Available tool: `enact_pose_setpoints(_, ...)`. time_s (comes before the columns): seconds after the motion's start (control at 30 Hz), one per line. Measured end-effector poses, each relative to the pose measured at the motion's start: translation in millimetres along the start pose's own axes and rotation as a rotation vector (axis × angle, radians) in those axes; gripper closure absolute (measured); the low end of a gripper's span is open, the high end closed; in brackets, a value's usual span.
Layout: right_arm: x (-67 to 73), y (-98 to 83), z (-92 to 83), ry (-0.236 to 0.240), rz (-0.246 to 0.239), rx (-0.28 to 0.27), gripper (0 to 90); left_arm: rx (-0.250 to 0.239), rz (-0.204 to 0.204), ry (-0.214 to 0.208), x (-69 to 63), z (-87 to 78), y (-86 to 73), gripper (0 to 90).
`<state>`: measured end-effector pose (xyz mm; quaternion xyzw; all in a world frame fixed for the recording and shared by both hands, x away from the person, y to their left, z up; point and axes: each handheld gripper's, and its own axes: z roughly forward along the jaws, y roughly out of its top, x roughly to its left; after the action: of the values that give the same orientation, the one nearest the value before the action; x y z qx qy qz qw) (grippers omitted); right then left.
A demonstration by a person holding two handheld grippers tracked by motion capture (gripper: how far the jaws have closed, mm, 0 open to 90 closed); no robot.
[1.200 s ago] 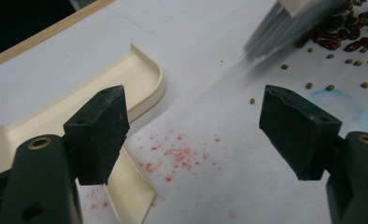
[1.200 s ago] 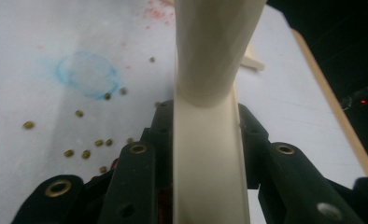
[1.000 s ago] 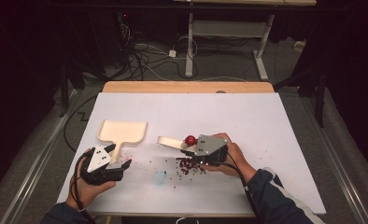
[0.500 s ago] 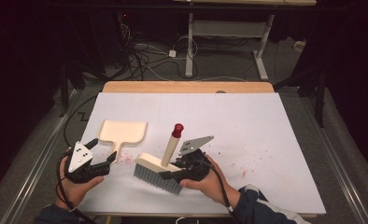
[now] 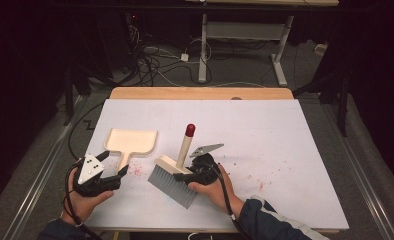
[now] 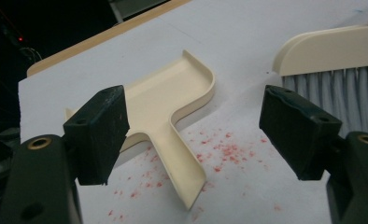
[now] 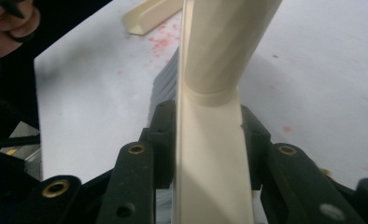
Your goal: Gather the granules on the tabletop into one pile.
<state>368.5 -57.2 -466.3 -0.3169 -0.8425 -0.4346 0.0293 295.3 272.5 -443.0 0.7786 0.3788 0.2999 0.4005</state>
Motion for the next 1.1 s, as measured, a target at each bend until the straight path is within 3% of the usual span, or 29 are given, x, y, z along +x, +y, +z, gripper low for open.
enact_pose_setpoints(0.23, -12.4, -3.5, -21.6, -0.068, 0.047, -0.041, 66.4, 0.026, 0.023, -0.027, -5.1, 6.5, 1.3, 22.7)
enact_pose_setpoints(0.57, -29.3, -11.4, -53.9, -0.158, 0.058, -0.064, 66.6, 0.056, 0.054, -0.064, -10.8, 14.1, 3.3, 22.7)
enact_pose_setpoints(0.77, -33.5, -11.5, -68.0, -0.154, 0.054, -0.078, 67.1, 0.063, 0.069, -0.077, -13.4, 16.6, 4.3, 22.7)
enact_pose_setpoints(0.93, -31.6, -6.8, -87.2, -0.132, -0.002, -0.106, 67.3, 0.066, 0.075, -0.081, -14.7, 17.3, 4.3, 22.7)
enact_pose_setpoints(1.1, -25.4, -4.7, -110.6, -0.094, -0.140, -0.106, 67.3, 0.070, 0.083, -0.081, -16.3, 18.1, 4.2, 22.7)
